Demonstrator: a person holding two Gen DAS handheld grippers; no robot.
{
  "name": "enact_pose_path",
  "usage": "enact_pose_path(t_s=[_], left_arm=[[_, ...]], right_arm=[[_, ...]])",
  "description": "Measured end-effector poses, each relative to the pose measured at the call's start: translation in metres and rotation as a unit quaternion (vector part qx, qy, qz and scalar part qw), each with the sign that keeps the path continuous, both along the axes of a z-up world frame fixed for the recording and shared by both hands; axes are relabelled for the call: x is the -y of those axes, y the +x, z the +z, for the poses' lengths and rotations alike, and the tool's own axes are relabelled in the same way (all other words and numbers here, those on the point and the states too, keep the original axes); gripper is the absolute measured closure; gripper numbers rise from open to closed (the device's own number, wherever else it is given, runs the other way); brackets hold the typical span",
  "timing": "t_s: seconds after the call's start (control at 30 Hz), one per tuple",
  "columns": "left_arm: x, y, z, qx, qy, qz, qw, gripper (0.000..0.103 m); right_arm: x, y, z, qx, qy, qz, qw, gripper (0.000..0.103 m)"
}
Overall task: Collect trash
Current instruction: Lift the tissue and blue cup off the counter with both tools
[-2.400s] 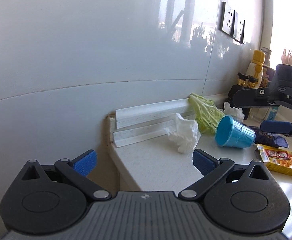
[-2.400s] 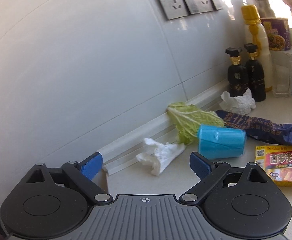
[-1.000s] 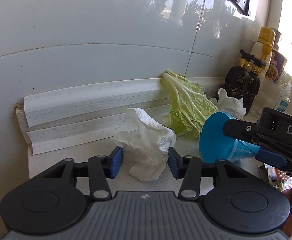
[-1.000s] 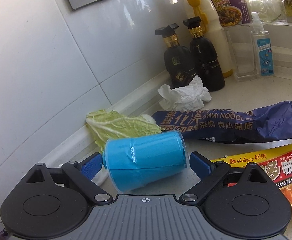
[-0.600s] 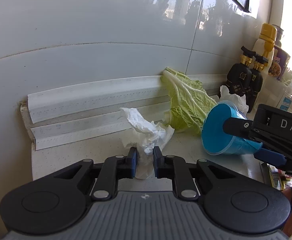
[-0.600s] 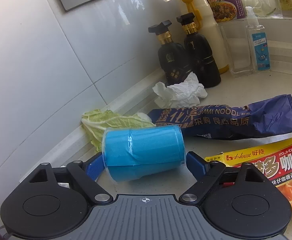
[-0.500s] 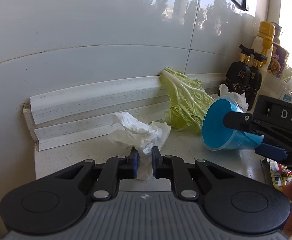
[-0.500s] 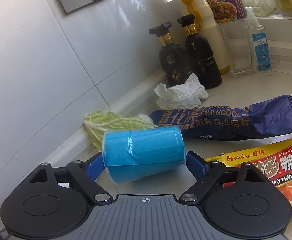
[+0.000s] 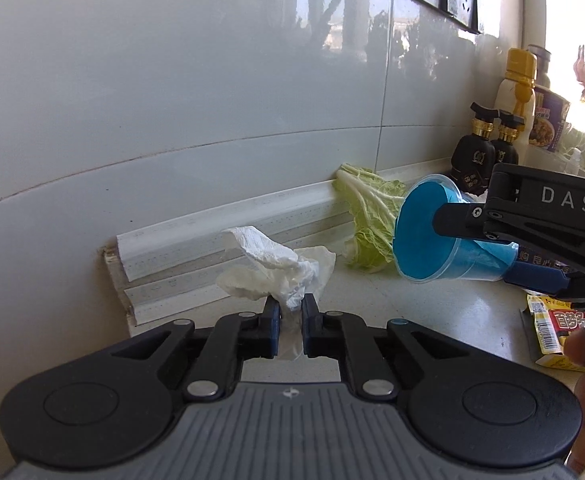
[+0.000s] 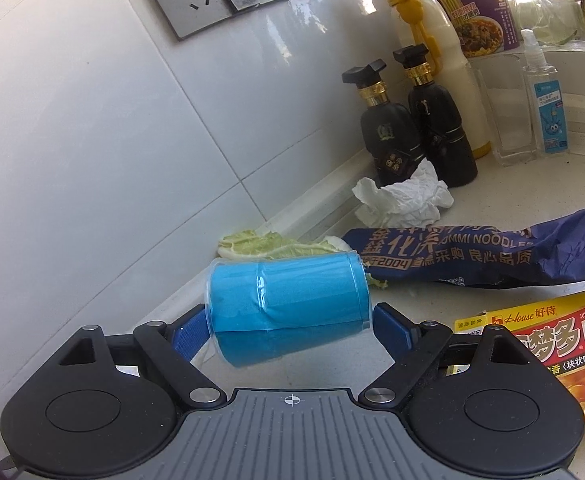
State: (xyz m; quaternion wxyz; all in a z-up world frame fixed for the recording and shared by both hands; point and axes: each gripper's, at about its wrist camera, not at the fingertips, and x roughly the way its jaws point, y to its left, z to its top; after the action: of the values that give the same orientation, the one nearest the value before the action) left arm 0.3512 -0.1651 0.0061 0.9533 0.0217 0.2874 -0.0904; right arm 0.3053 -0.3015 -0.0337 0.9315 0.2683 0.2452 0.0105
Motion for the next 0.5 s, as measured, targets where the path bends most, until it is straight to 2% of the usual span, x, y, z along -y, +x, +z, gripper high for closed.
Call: enact_pose_path(t_s=[0.5], left_arm=[[-0.042, -0.021, 0.019, 0.005, -0.001, 0.032, 0.9995, 0.094]], right_arm=[[-0.036, -0.008, 0.029, 0.012, -0.004, 0.064, 0.998, 0.014]])
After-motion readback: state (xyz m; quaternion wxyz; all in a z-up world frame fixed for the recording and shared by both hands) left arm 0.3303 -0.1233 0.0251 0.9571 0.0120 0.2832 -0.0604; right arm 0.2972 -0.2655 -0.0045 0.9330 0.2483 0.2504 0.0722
